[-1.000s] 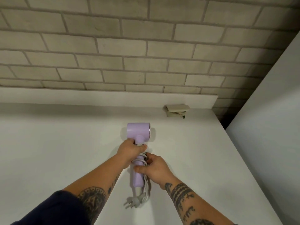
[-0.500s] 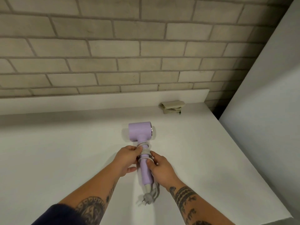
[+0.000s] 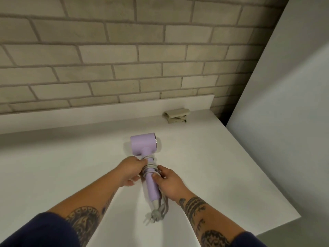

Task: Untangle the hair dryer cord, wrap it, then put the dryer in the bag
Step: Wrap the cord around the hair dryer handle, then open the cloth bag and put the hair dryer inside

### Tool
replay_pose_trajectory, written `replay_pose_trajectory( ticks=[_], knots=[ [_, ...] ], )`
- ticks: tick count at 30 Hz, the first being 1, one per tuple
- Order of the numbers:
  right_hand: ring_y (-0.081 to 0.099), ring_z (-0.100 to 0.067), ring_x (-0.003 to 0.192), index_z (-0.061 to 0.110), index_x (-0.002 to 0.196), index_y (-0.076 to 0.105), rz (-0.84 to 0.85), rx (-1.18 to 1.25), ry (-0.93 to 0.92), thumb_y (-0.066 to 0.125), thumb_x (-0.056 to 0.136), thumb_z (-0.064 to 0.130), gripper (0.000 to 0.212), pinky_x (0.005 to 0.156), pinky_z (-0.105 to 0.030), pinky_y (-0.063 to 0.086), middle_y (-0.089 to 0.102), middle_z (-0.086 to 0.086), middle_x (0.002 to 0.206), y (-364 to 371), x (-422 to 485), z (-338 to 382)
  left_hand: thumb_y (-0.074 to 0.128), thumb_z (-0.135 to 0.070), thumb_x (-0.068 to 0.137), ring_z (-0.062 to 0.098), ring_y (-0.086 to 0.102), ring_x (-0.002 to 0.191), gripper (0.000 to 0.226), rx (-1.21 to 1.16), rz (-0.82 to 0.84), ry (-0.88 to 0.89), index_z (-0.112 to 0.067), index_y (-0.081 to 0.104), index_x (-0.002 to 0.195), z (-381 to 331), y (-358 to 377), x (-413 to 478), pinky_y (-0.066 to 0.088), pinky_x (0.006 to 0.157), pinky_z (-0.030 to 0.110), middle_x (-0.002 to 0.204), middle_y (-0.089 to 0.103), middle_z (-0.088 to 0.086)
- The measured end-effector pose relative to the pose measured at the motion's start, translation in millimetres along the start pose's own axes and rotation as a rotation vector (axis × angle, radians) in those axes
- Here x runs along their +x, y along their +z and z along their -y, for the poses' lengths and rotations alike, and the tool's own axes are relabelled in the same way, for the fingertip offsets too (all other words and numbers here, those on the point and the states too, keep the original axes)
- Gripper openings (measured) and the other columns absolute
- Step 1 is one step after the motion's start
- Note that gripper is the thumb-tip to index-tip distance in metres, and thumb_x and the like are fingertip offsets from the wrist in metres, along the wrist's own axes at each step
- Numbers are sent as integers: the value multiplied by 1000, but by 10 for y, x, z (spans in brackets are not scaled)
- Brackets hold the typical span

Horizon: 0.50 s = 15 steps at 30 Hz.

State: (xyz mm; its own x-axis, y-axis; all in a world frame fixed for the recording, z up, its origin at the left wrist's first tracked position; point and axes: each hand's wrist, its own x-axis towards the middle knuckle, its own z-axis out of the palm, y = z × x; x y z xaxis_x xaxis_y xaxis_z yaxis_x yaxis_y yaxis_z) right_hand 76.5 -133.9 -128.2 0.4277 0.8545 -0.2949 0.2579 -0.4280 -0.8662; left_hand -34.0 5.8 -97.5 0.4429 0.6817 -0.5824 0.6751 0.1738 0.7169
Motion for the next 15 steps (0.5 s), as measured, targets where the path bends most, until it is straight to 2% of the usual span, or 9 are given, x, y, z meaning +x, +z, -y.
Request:
replay_pose_trajectory(
  ticks=[1,3,5,7,10,13,15],
  knots=[
    [66,-14,99,28,131,61,24,33,20,56,93,42,40,99,-40,53,70,9,110,-38,12,-11,57,-42,97,22,55,61,31,83,-40,27,-12,60,89,-64,-42,21,43,59,27,81,65,9],
    [64,-15,91,22,148,45,77,134,104,61,92,45,62,96,-38,54,67,6,105,-144,55,-44,58,-35,95,25,56,56,27,233,-142,88,-11,61,82,-238,-118,82,42,55,25,74,63,11],
    [65,-15,77,17,153,36,100,256,182,61,96,39,66,81,-32,58,66,0,101,-302,128,-105,56,-31,94,29,62,65,26,356,-222,154,-9,65,84,-477,-124,125,45,58,25,79,64,13],
    [66,-14,72,14,151,38,62,288,219,59,100,33,59,71,-26,57,65,-3,103,-549,236,-157,54,-32,95,32,67,83,28,424,-281,219,-10,69,90,-740,-64,179,47,65,28,90,69,12],
    [67,-14,75,12,149,43,-25,214,239,60,98,36,59,76,-27,59,68,-3,101,-1022,448,-248,53,-39,97,25,65,80,29,387,-285,310,-15,68,87,-1115,144,282,47,66,28,89,71,7],
    [67,-13,74,9,145,47,-107,206,258,61,98,37,57,81,-31,59,66,-3,105,-1426,701,-344,56,-41,96,32,70,86,26,225,-256,356,-19,68,89,-1396,366,548,60,79,38,91,74,7],
    [66,-14,78,9,139,51,-166,193,264,60,98,37,51,87,-33,58,65,-1,105,-1641,909,-392,57,-42,93,35,71,88,24,105,-251,334,-20,67,87,-1512,474,771,62,84,46,97,75,10]
  ],
)
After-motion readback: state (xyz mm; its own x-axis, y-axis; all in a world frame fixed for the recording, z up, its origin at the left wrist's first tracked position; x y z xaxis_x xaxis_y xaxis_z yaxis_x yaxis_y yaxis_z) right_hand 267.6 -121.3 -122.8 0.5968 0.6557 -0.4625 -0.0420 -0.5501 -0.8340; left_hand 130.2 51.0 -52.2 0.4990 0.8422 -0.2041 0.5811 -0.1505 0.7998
